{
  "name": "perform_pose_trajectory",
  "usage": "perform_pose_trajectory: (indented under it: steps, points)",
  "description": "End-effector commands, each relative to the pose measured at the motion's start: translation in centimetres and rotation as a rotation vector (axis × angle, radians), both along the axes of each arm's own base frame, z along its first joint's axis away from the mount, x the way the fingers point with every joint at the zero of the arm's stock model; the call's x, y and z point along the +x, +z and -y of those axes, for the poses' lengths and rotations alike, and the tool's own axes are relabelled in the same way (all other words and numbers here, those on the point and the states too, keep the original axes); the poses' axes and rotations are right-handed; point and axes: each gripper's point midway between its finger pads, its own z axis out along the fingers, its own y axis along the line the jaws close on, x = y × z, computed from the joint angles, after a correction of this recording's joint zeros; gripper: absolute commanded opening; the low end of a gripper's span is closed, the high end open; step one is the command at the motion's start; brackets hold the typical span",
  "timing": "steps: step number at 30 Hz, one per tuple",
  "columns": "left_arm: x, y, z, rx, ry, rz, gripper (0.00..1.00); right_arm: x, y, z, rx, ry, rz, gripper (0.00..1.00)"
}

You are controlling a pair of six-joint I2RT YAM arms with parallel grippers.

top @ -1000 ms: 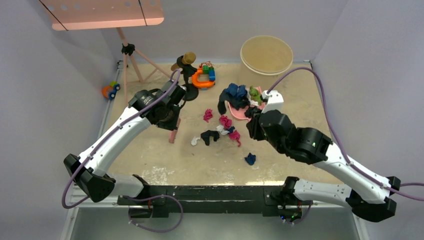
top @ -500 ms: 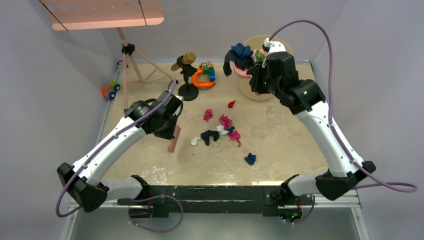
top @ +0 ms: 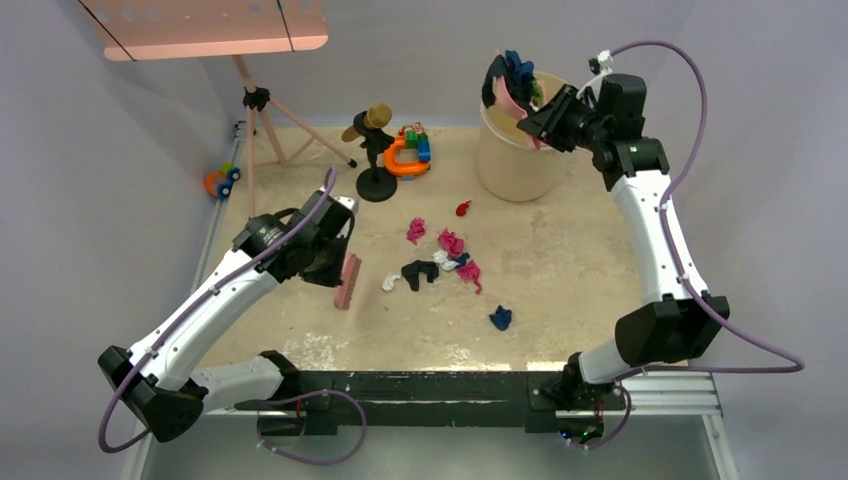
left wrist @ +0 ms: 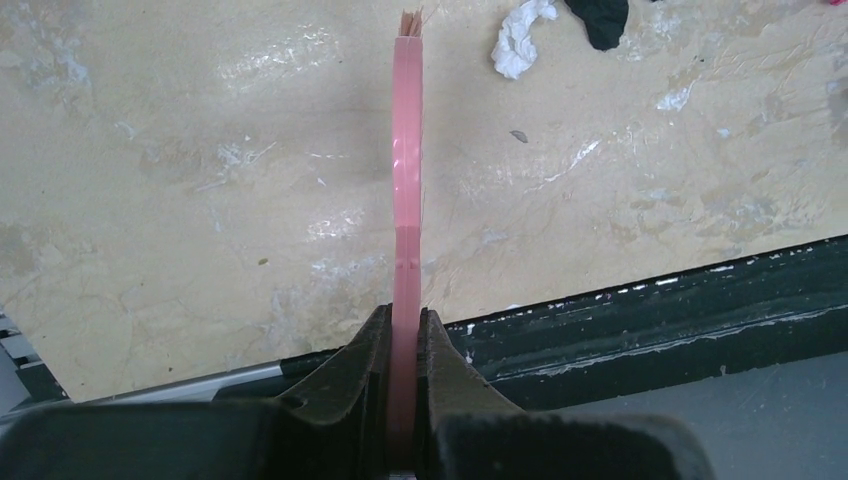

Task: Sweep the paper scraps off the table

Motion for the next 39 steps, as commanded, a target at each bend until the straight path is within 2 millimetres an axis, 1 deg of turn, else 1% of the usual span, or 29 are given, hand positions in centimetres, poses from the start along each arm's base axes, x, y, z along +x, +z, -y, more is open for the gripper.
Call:
perform_pose_trajectory:
  steps: [1,3,5,7,8,9,12,16,19,22,25,27,29,32,35,39]
  points:
    - [0.0,0.2,0.5,-0.047,0.014,0.015,0.0,0.4,2.4,-2.0,0.334,0.143,0.025,0.0]
    - [-0.1,0.2,0.6,-0.053,0.013,0.011,0.0,0.6,1.5,-2.2,0.407,0.159,-0.011,0.0]
    - [-0.1,0.2,0.7,-0.06,0.013,0.013,0.0,0.7,0.9,-2.0,0.455,0.14,-0.036,0.0]
    - [-0.1,0.3,0.7,-0.066,0.013,0.016,0.0,0.7,0.6,-2.1,0.519,0.132,-0.045,0.0]
    - [-0.1,0.3,0.7,-0.065,0.012,0.014,0.0,0.8,0.2,-1.4,0.562,0.116,-0.05,0.0]
    - [-0.1,0.3,0.7,-0.066,0.012,0.015,0.0,0.7,-0.4,-1.2,0.61,0.116,-0.06,0.0]
    - [-0.1,0.3,0.8,-0.066,0.011,0.016,0.0,0.3,-0.4,-1.4,0.723,0.143,-0.085,0.0]
    - [0.0,0.2,0.9,-0.07,0.01,0.013,0.0,0.1,0.2,-1.8,0.814,0.182,-0.115,0.0]
    - [0.0,0.1,1.1,-0.074,0.009,0.01,0.0,0.3,0.3,-1.4,0.833,0.149,-0.125,0.0]
    - [0.0,0.1,1.1,-0.076,0.008,0.008,0.0,0.7,0.0,-1.1,0.839,0.1,-0.17,0.0]
    - [0.1,0.1,1.2,-0.075,0.007,0.01,0.0,1.2,-0.9,-0.5,0.809,-0.004,-0.268,0.0]
    - [0.1,0.2,1.2,-0.076,0.006,0.012,0.0,1.6,-1.9,0.5,0.744,-0.107,-0.341,0.0]
    - [0.1,0.1,1.3,-0.076,0.004,0.01,0.0,1.6,-2.3,1.1,0.702,-0.168,-0.389,0.0]
    - [0.2,0.1,1.4,-0.078,0.005,0.008,0.0,1.7,-2.6,1.1,0.743,-0.181,-0.431,0.0]
    - [0.3,0.1,1.5,-0.079,0.004,0.004,0.0,2.0,-3.6,1.5,0.771,-0.246,-0.502,0.0]
    - [0.2,0.2,1.3,-0.072,0.004,0.005,0.0,2.5,-4.9,2.4,0.745,-0.35,-0.594,0.0]
